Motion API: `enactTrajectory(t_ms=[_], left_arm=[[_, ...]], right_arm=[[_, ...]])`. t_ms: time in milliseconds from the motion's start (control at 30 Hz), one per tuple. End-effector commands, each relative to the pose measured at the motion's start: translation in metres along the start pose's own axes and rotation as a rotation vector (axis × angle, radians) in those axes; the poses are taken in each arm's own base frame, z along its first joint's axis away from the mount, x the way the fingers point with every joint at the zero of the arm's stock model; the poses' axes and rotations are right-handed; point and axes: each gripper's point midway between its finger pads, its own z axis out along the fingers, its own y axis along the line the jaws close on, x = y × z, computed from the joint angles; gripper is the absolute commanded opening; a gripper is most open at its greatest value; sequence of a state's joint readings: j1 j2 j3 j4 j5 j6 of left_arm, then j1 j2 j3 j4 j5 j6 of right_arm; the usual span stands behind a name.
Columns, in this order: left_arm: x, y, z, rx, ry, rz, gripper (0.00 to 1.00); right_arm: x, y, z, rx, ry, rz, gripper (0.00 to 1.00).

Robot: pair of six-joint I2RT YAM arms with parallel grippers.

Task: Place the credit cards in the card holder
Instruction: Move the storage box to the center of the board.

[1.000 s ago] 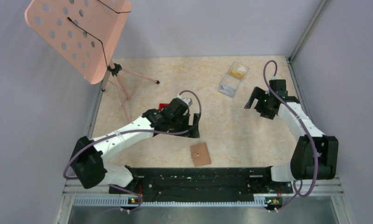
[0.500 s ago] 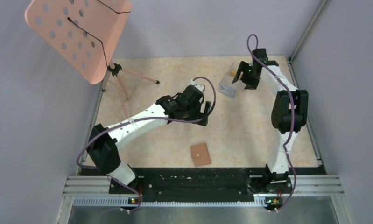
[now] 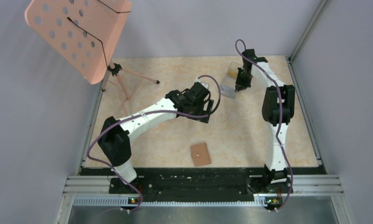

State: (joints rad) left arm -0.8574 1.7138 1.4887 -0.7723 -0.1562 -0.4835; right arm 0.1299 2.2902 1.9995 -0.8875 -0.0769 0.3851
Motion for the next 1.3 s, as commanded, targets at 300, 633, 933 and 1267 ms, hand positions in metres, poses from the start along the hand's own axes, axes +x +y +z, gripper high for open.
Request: enactTrajectory(t_ms=[300, 633, 933, 1267], left_arm=[[0.003, 0.010, 0.000, 0.014, 0.008, -0.082, 0.91], [0.013, 0.011, -0.001, 0.057, 0.025, -0.118, 0.91], [0.023, 0.017, -0.007, 0.080, 0.030, -0.124, 0.91], [0.042, 0.024, -0.019, 0.098, 0.035, -0.152, 0.92]], right_arm=[[0.031, 0.040, -0.042, 0.010, -0.016, -0.361, 0.00], [0.080, 0.032, -0.048, 0.078, 0.012, -0.463, 0.18], [0.094, 0.041, -0.073, 0.006, -0.011, -0.351, 0.49], [0.156, 0.095, -0.064, -0.244, 0.086, -0.308, 0.47]])
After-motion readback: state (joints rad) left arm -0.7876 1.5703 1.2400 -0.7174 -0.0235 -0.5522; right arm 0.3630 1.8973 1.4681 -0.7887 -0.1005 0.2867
